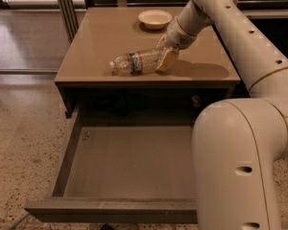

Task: Pick water bottle from top drawer and place on counter

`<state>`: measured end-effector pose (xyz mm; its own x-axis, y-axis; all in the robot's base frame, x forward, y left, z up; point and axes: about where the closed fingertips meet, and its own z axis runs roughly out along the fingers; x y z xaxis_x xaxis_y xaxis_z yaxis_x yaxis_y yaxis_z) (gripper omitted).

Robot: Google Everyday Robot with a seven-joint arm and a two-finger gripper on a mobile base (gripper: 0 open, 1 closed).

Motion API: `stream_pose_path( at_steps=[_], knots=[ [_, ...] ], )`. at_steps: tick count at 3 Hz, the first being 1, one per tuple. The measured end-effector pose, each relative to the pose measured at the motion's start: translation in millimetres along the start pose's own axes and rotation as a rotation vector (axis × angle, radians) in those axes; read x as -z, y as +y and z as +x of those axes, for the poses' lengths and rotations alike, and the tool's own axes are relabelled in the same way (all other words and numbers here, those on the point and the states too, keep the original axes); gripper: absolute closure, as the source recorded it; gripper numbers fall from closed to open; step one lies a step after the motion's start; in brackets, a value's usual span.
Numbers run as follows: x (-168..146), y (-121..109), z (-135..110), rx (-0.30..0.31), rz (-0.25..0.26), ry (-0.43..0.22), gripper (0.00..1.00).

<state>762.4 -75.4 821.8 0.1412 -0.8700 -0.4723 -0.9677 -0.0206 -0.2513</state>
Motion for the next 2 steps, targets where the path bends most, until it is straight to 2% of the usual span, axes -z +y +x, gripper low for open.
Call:
stream_pose_path(
  at_steps=[1, 2],
  knots=[
    [0.0, 0.0, 0.0, 0.0, 0.0, 0.0, 0.5],
    [-0.1, 0.0, 0.0, 0.0, 0.0, 0.0, 0.19]
  ],
)
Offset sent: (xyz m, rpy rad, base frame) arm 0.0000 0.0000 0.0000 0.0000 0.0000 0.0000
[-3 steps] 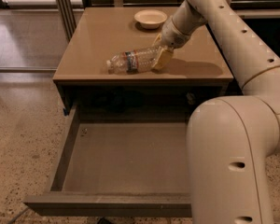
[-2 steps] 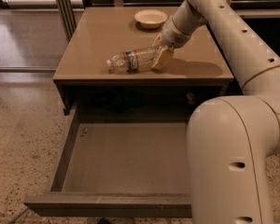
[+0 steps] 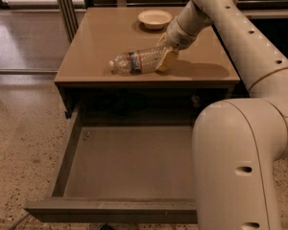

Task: Pick water bottle from top drawer and place on counter

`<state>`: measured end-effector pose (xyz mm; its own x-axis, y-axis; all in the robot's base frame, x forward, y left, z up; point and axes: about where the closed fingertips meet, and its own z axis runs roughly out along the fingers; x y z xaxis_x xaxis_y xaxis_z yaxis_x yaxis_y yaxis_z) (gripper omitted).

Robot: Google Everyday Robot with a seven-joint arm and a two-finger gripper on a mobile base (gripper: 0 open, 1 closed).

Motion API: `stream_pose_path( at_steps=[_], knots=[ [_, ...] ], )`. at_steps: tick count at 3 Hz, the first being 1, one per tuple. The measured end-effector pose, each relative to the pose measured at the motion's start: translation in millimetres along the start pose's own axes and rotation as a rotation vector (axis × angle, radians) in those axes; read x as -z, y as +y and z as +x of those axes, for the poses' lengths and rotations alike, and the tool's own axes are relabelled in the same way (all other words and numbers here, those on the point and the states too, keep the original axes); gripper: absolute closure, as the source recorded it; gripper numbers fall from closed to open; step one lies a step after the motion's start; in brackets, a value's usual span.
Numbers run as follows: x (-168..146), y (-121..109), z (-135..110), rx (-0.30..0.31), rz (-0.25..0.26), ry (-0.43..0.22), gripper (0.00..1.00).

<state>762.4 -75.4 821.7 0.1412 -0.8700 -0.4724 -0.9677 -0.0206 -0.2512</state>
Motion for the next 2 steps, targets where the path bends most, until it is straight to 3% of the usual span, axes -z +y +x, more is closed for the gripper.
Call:
stream_pose_path(
  at_steps=[1, 2],
  knots=[
    [0.0, 0.0, 0.0, 0.0, 0.0, 0.0, 0.0],
    [-0.1, 0.0, 0.0, 0.0, 0.0, 0.0, 0.0]
  ],
)
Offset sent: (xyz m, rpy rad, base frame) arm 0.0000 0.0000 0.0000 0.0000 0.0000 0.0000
